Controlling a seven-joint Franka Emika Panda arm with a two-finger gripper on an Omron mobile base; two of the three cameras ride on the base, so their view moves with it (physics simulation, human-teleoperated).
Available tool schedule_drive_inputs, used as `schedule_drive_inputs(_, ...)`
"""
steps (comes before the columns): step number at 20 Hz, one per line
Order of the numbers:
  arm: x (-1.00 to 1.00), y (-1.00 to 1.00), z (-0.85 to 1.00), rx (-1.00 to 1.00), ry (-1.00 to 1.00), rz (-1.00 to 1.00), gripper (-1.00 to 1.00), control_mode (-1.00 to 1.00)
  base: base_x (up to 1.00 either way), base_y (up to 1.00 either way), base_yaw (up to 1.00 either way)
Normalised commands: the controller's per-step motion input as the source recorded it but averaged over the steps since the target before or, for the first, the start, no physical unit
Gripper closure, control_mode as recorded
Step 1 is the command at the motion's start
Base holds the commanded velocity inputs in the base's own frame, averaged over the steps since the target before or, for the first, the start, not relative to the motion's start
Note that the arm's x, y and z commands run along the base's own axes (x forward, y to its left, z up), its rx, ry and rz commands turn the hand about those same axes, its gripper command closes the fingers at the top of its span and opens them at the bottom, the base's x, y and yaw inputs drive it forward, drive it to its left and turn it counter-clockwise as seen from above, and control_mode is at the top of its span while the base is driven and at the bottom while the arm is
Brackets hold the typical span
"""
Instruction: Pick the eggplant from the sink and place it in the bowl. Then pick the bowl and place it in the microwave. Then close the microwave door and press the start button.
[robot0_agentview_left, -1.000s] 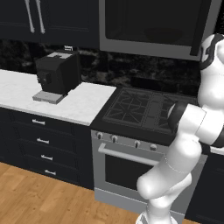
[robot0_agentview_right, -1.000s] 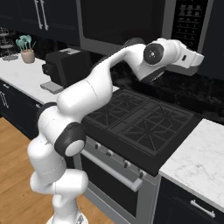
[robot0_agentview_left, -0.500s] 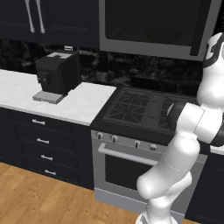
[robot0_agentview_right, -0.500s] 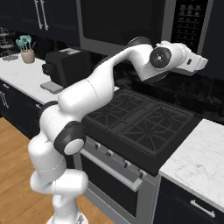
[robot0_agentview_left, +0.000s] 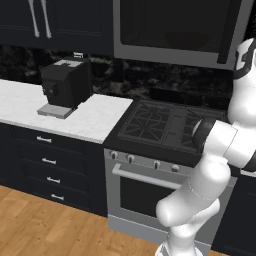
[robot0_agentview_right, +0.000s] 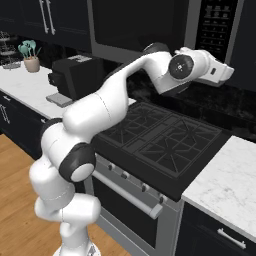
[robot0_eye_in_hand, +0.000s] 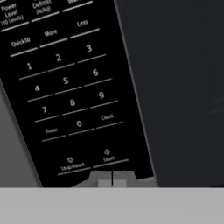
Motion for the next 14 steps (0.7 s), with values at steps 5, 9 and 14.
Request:
schedule_drive_inputs(5,0.20,0.00,0.00,0.00,0.00,0.00,1.00,-1.00,0.00,0.00,0.00)
schedule_drive_inputs(9,0.28,0.00,0.00,0.00,0.00,0.00,1.00,-1.00,0.00,0.00,0.00)
schedule_drive_inputs(14,0.14,-0.31,0.00,0.02,0.00,0.01,1.00,-1.00,0.00,0.00,0.00)
